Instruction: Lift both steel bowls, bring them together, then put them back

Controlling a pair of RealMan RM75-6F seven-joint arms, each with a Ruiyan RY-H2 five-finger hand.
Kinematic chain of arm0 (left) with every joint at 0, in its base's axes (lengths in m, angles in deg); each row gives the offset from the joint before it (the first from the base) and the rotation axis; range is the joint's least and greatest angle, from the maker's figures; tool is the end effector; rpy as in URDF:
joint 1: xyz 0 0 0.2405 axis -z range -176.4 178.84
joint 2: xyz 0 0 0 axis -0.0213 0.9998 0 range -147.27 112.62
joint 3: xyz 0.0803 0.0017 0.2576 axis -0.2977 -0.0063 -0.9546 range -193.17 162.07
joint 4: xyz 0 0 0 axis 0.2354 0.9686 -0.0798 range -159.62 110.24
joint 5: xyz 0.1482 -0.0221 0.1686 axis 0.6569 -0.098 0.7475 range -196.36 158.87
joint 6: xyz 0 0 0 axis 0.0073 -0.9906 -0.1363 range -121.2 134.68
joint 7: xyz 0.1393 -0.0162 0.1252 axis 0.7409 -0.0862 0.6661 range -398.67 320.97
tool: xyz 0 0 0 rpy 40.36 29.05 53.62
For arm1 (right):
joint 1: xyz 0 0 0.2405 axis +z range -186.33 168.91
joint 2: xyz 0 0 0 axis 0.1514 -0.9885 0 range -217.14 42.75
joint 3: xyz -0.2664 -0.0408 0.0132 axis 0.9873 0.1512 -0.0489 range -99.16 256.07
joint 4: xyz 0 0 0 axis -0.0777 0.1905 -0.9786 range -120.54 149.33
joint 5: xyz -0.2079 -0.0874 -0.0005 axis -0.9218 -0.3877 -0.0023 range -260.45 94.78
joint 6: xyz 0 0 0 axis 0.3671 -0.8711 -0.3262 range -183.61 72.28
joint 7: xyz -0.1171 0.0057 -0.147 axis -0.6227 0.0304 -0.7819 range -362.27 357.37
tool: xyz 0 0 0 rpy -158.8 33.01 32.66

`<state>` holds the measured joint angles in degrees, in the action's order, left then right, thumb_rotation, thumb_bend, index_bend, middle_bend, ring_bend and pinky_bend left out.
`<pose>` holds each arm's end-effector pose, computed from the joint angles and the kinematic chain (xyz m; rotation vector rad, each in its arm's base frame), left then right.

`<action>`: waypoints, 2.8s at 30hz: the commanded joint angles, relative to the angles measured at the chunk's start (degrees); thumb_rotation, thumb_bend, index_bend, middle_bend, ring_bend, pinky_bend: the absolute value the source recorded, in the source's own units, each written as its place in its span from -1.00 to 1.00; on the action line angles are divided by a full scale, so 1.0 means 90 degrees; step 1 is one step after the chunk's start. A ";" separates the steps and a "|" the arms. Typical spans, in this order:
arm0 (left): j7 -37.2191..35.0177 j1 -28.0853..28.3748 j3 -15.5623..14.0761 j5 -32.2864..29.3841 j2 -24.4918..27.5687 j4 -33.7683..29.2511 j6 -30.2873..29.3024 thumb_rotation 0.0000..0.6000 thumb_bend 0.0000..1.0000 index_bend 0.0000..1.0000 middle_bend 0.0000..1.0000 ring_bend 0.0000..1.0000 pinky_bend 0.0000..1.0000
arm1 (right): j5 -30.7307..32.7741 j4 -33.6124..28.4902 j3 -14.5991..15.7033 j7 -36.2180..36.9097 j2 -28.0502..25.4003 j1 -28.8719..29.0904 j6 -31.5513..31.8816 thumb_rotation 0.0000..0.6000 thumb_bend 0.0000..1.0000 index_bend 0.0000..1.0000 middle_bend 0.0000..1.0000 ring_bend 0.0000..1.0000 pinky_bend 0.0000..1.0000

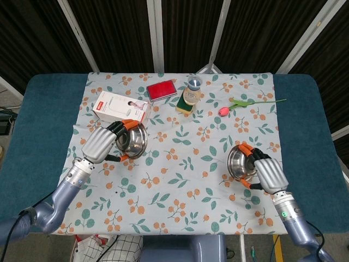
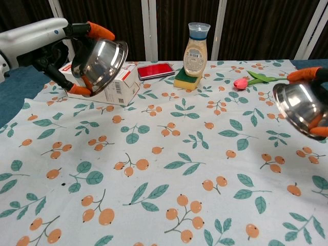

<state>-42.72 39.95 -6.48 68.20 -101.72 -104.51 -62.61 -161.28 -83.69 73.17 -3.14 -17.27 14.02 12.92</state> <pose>-0.1394 0.3919 0.0197 -1.8015 -0.7890 -1.3474 -0.2398 -0.3152 0.0686 1.6046 -1.1054 1.0555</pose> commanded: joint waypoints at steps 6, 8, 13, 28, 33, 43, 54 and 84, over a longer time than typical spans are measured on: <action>-0.1157 0.0116 0.0012 0.0560 -0.0440 0.0727 -0.0547 1.00 -0.12 -0.04 0.22 0.00 0.43 | 0.0236 -0.0335 -0.1153 0.5456 -0.1270 0.0108 -0.0639 1.00 -0.29 1.00 0.98 1.00 1.00; -0.1420 0.0185 -0.0005 0.0710 -0.0602 0.0969 -0.0660 1.00 -0.12 -0.04 0.22 0.00 0.43 | 0.0326 -0.0278 -0.1280 0.6465 -0.1364 0.0121 -0.0863 1.00 -0.29 1.00 0.98 1.00 1.00; -0.1905 0.0312 0.0010 0.0932 -0.1015 0.1431 -0.0970 1.00 -0.13 -0.04 0.22 0.00 0.43 | 0.0500 -0.0072 -0.1402 0.7850 -0.1390 0.0211 -0.1422 1.00 -0.29 1.00 0.98 1.00 1.00; -0.2551 0.0865 0.0368 0.1379 -0.2389 0.3102 -0.2209 1.00 -0.14 -0.03 0.23 0.01 0.43 | 0.0643 -0.0272 -0.1358 0.8177 -0.1122 0.0555 -0.2275 1.00 -0.29 1.00 0.98 1.00 1.00; -0.2833 0.1109 0.0426 0.1345 -0.2744 0.3516 -0.2190 1.00 -0.14 -0.03 0.23 0.01 0.43 | 0.0738 -0.0567 -0.1340 0.8227 -0.1089 0.0592 -0.2464 1.00 -0.29 1.00 0.98 1.00 1.00; -0.3254 0.1604 0.0451 0.1298 -0.3482 0.4449 -0.2152 1.00 -0.14 -0.02 0.24 0.02 0.43 | 0.1116 -0.1341 -0.1434 0.7649 -0.1025 0.0740 -0.2537 1.00 -0.29 1.00 0.98 1.00 1.00; -0.3303 0.1727 0.0374 0.1190 -0.3723 0.4709 -0.2206 1.00 -0.14 -0.02 0.24 0.02 0.43 | 0.1525 -0.2042 -0.1471 0.7086 -0.0920 0.0729 -0.2406 1.00 -0.28 1.00 0.98 1.00 1.00; -0.2940 0.1721 0.0082 0.1243 -0.3636 0.4148 -0.2553 1.00 -0.14 -0.02 0.24 0.02 0.43 | 0.1679 -0.3029 -0.1413 0.6497 -0.0739 0.0423 -0.2184 1.00 -0.28 1.00 0.98 1.00 1.00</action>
<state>-69.28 55.56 -5.67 79.32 -134.62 -66.98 -85.38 -146.02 -111.02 60.75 54.88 -23.54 18.13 -6.81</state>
